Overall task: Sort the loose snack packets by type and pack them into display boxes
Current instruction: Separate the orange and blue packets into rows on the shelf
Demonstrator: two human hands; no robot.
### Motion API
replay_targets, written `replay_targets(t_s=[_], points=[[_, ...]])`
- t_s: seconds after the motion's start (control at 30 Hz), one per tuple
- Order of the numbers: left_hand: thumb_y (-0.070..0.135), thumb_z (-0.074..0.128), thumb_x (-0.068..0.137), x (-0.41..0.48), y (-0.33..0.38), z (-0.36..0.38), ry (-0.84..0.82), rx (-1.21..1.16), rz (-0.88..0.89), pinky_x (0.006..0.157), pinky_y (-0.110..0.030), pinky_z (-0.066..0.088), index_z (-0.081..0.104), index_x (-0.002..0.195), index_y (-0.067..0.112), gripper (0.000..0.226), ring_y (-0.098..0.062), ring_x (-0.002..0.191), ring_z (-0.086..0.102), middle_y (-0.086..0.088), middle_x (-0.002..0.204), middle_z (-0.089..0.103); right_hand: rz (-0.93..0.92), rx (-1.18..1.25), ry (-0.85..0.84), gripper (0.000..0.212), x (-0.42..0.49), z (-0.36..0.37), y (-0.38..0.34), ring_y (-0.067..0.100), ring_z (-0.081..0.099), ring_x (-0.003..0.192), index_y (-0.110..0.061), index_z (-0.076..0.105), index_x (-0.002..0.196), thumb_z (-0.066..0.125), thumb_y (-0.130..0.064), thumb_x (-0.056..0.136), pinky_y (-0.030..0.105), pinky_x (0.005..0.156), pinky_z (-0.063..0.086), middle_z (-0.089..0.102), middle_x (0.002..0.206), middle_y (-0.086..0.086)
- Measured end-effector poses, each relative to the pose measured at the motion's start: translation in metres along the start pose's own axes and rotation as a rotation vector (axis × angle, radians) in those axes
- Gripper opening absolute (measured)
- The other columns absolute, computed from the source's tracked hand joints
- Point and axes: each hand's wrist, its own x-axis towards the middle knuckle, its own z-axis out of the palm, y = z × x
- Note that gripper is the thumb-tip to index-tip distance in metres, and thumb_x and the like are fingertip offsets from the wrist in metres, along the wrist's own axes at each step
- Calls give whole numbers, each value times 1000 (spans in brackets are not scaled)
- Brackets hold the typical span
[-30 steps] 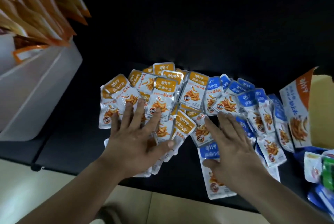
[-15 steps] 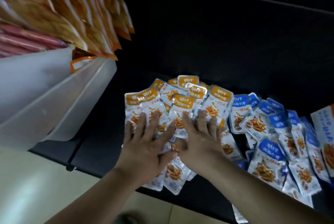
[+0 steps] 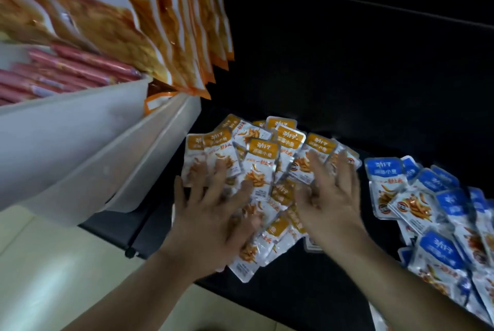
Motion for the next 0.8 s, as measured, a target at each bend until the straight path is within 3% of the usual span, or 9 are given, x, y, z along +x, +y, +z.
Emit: replay_targets(t_s=[0.07, 0.13, 0.23, 0.37, 0.47, 0.53, 0.63, 0.7, 0.8], points=[[92, 9, 84, -6, 12, 8, -84, -13, -49, 120, -69, -13, -20, 151, 61, 80, -34, 150, -38, 5, 163, -40, 102, -4, -46, 63, 15, 5, 4, 16, -34, 151, -64, 5, 153, 42, -60, 101, 48, 126, -13, -32, 165, -16], [94, 13, 84, -7, 13, 10, -111, -7, -48, 119, -67, -18, -28, 147, 62, 82, -30, 146, -45, 8, 158, -48, 121, -13, -81, 65, 21, 22, 0, 18, -38, 149, -61, 0, 155, 37, -63, 101, 47, 123, -22, -33, 165, -11], [90, 11, 87, -5, -8, 12, -78, 11, -38, 122, -63, -15, -23, 150, 61, 77, -29, 150, -38, 10, 163, -40, 36, -32, -108, 72, 22, 48, -14, 20, -44, 145, -51, -10, 158, 37, -60, 103, 46, 120, -28, -37, 164, -8], [77, 28, 97, -4, -38, 11, 18, -24, 0, 125, -63, 10, 13, 163, 45, 75, -29, 160, -7, 3, 174, -1, 1, 50, -177, 75, 29, 61, -36, 16, -46, 143, -50, -7, 159, 42, -57, 103, 45, 117, -31, -35, 164, -9], [65, 46, 93, -2, -45, 4, 87, -105, 4, 124, -61, 19, 37, 157, 36, 71, -26, 160, 5, 5, 173, 13, -56, 258, -131, 63, 29, 60, -41, 7, -25, 153, -54, 24, 156, 54, -46, 102, 38, 126, -8, -12, 168, -21], [66, 50, 89, -1, -41, -1, 146, -178, -13, 127, -57, 13, 46, 149, 40, 66, -24, 161, -1, 9, 173, 10, -55, 345, 3, 58, 27, 54, -37, 6, -11, 156, -56, 37, 150, 61, -39, 100, 38, 127, 13, -8, 166, -27], [79, 48, 86, 0, -34, -2, 101, -194, -47, 128, -53, 2, 28, 155, 53, 77, -22, 159, -17, 12, 173, -7, 13, 285, 96, 60, 35, 49, -26, 17, -3, 159, -51, 30, 154, 56, -41, 101, 47, 126, 21, -6, 169, -18], [84, 47, 83, 3, -30, 0, 72, -136, -61, 127, -57, 4, 16, 157, 56, 85, -25, 159, -14, 10, 173, -9, 18, 255, 74, 59, 45, 51, -26, 22, 12, 158, -45, 31, 154, 55, -44, 101, 49, 121, 32, 2, 169, -14], [78, 58, 78, 9, -27, -4, 94, -181, -57, 122, -65, 21, 43, 149, 45, 80, -29, 159, 11, 4, 170, 20, -36, 216, 14, 54, 59, 54, -35, 20, 25, 155, -43, 37, 152, 54, -43, 101, 42, 111, 46, 5, 170, -15]])
